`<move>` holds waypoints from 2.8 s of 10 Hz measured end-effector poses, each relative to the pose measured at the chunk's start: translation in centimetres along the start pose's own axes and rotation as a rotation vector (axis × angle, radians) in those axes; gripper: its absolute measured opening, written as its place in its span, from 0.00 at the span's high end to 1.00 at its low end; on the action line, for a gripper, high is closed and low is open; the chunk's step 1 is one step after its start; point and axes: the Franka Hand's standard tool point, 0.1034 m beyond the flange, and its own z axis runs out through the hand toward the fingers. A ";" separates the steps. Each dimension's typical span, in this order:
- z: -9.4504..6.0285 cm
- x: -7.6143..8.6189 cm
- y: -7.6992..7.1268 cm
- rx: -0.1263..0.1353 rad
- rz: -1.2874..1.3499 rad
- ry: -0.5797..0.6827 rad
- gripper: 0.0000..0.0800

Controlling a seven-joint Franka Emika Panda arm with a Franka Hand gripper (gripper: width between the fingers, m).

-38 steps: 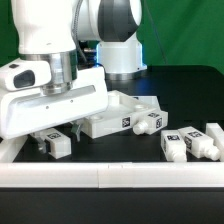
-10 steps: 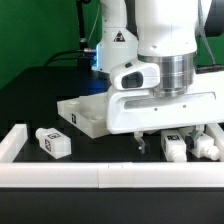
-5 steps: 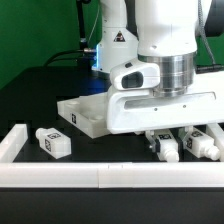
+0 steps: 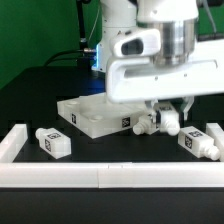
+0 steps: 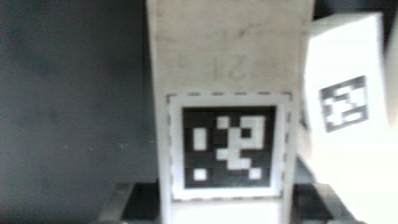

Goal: Assemble one leg

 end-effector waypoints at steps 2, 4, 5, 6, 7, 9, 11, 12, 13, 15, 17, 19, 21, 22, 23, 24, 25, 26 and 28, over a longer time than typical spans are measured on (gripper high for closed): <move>-0.3 -1.4 -1.9 -0.003 0.014 0.013 0.64; -0.2 -1.3 -1.8 -0.002 0.007 0.011 0.64; -0.1 -1.4 -1.8 -0.002 0.006 0.011 0.64; -0.2 -1.5 -1.8 -0.002 0.015 0.007 0.64; -0.7 -1.8 -1.9 -0.001 0.028 0.005 0.64; -1.1 -6.3 -2.3 -0.008 0.037 0.032 0.64; 0.1 -11.3 -4.1 -0.014 0.086 0.035 0.64; 0.2 -11.3 -4.7 -0.014 0.076 0.035 0.64; 0.1 -11.1 -4.7 -0.013 0.073 0.037 0.64; 0.4 -11.2 -4.7 -0.014 0.073 0.031 0.64; 2.8 -12.7 -4.5 -0.016 0.076 0.056 0.64; 5.8 -15.7 -4.4 -0.024 0.079 0.046 0.64; 7.2 -16.5 -4.8 -0.029 0.062 0.031 0.64; 7.3 -16.6 -5.0 -0.028 0.061 0.030 0.64; 7.3 -16.7 -5.6 -0.027 0.051 0.028 0.64; 7.3 -16.9 -6.0 -0.026 0.039 0.027 0.64; 7.3 -16.9 -6.0 -0.026 0.034 0.027 0.64; 7.3 -16.9 -6.0 -0.026 0.034 0.027 0.56; 7.3 -16.8 -5.9 -0.027 0.030 0.020 0.30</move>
Offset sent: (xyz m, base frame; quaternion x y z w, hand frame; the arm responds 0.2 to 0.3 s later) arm 0.0000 0.0000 0.0000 0.0000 0.0000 0.0000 1.0000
